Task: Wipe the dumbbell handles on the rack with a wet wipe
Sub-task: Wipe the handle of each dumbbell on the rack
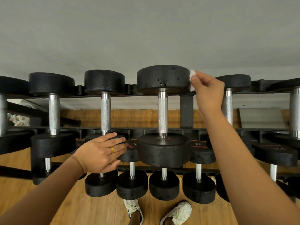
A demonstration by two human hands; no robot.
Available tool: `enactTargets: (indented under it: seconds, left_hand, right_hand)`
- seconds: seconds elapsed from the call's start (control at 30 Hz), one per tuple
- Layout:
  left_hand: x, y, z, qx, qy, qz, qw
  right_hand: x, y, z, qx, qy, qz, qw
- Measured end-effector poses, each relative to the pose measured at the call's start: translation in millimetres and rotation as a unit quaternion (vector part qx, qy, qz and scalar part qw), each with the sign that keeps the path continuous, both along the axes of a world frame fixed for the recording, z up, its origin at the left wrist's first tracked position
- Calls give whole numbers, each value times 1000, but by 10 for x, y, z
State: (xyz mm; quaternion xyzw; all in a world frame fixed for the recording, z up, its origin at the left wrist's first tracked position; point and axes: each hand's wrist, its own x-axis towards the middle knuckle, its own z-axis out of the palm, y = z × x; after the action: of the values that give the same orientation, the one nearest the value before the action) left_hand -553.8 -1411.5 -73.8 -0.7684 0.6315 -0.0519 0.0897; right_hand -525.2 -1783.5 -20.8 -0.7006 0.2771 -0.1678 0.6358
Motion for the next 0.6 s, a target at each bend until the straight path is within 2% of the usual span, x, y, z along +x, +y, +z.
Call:
enactTargets:
  seconds: [0.13, 0.23, 0.37, 0.5, 0.6]
  left_hand:
    - [0, -2, 4, -2, -3, 0, 1000]
    - [12, -5, 2, -3, -2, 0, 1000]
    - [10, 9, -1, -3, -1, -1, 1000]
    - [3, 18, -4, -15, 3, -1, 1000]
    - [3, 16, -7, -12, 6, 3, 1000]
  right_hand:
    - [-229, 109, 18, -35, -13, 15, 999]
    - [-123, 81, 53, -71, -22, 14, 997]
    - [-12, 109, 151, -72, -15, 2, 997]
    - [-359, 287, 205, -122, -8, 35, 992]
    - [-225, 245, 235, -153, -10, 24, 988]
